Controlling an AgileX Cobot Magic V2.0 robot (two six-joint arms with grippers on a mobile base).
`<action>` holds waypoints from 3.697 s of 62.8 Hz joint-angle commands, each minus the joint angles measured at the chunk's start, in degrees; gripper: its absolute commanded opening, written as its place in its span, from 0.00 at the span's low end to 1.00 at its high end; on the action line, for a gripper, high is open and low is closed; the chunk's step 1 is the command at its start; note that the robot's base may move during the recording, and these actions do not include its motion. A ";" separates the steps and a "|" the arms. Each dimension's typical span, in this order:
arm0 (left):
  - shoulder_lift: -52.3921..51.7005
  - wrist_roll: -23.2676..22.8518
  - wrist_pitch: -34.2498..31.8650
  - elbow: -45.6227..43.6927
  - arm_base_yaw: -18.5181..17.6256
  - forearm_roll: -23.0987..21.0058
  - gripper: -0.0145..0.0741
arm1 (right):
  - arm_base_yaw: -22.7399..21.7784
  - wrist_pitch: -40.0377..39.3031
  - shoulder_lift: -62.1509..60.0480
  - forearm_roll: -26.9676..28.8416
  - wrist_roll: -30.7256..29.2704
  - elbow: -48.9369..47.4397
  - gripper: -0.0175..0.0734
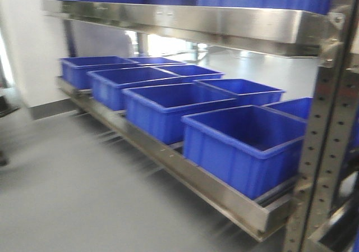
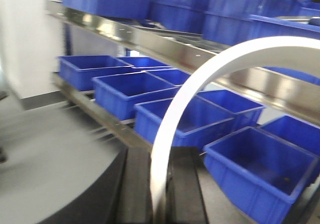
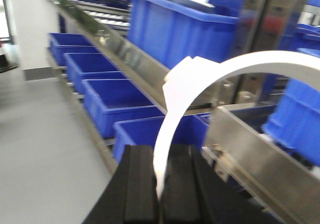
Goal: Grab PVC pipe and place in blue bin
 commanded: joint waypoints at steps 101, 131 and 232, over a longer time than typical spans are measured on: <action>-0.35 -0.13 -1.64 -0.13 -0.30 -0.02 0.04 | 0.09 -2.18 -0.40 -0.02 0.00 0.01 0.01; -0.35 -0.13 -1.64 -0.13 -0.30 -0.02 0.04 | 0.09 -2.18 -0.40 -0.02 0.00 0.01 0.01; -0.35 -0.13 -1.64 -0.13 -0.30 -0.02 0.04 | 0.09 -2.18 -0.40 -0.02 0.00 0.01 0.01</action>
